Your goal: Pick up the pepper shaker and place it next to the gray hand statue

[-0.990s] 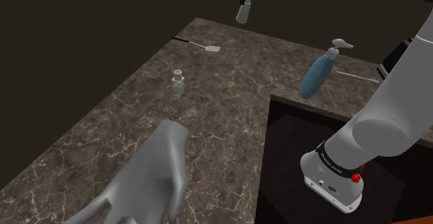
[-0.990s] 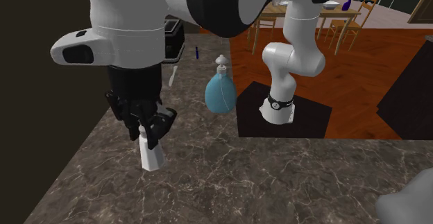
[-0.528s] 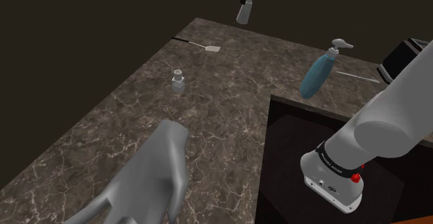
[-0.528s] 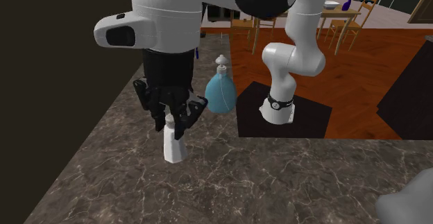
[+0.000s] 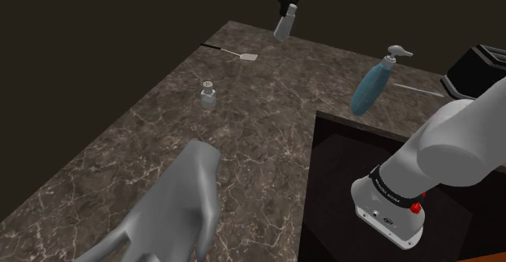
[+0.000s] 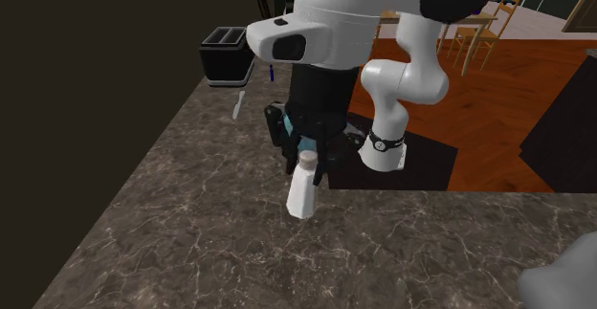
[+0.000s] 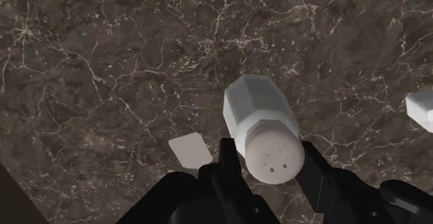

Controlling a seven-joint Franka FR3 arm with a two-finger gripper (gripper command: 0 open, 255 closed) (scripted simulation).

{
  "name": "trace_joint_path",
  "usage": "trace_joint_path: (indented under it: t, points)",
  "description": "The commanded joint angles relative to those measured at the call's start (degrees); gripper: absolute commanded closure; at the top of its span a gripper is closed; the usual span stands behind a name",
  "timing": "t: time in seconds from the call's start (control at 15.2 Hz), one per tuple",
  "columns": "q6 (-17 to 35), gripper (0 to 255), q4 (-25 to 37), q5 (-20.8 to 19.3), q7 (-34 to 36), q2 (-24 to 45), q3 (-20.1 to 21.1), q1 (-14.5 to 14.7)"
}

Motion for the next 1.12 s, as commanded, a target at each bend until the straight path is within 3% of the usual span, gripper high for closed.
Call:
trace_joint_path:
  t: [0.0,0.53,1.06]
  points:
    - [-0.1,255,-3.6,-0.3,2.3,-3.6,1.3,0.8]
    - [-1.7,255,-13.7,0.7,11.2,-14.6,7.5,4.3]
    - [-4.7,255,-19.4,4.0,20.5,-22.8,14.7,8.4]
